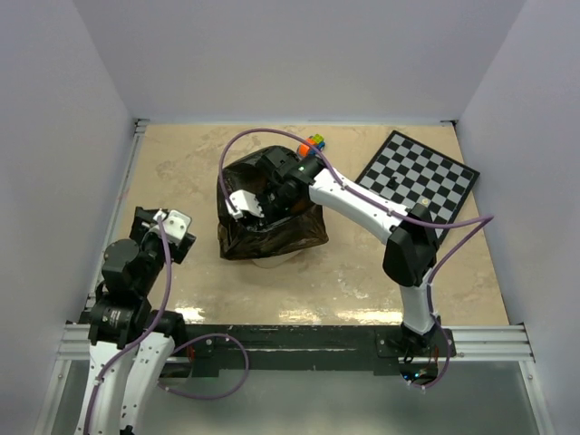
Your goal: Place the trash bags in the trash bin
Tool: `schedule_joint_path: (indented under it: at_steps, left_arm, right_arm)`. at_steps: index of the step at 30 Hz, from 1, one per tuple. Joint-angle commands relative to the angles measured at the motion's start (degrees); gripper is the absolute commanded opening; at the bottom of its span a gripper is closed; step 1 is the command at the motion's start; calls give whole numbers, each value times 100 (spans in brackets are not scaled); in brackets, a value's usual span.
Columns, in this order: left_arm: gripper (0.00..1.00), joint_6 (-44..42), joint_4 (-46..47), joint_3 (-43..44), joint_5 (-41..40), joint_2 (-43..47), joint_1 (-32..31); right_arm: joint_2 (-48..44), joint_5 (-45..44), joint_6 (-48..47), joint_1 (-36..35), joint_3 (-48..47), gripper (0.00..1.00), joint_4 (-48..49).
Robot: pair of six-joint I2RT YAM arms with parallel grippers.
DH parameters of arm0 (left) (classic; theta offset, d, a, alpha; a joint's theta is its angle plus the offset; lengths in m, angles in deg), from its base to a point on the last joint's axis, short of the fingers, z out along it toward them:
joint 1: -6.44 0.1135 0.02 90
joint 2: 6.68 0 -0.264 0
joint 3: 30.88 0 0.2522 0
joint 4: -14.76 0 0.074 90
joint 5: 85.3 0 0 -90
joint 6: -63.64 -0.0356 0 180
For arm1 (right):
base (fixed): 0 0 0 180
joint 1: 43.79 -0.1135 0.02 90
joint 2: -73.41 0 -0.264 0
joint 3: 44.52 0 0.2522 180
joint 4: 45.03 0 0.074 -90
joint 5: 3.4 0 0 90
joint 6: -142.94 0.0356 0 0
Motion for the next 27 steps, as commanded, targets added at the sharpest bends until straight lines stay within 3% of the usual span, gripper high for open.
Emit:
schedule_joint_path:
  at_steps: [1, 7, 12, 18, 27]
  left_arm:
    - [77, 190, 193, -112, -110, 31, 76]
    - [77, 155, 289, -183, 31, -48, 76]
    - [77, 147, 377, -130, 162, -171, 76]
    - [77, 50, 158, 10, 365, -198, 68]
    - [76, -29, -18, 116, 470, -207, 68]
  right_arm:
    - [125, -352, -22, -3, 281, 37, 298]
    - [116, -501, 452, 6, 818, 39, 914]
    - [213, -493, 1409, 50, 687, 37, 1362]
    - [-498, -159, 2131, 59, 476, 33, 1802]
    - [-543, -317, 1772, 85, -438, 35, 730]
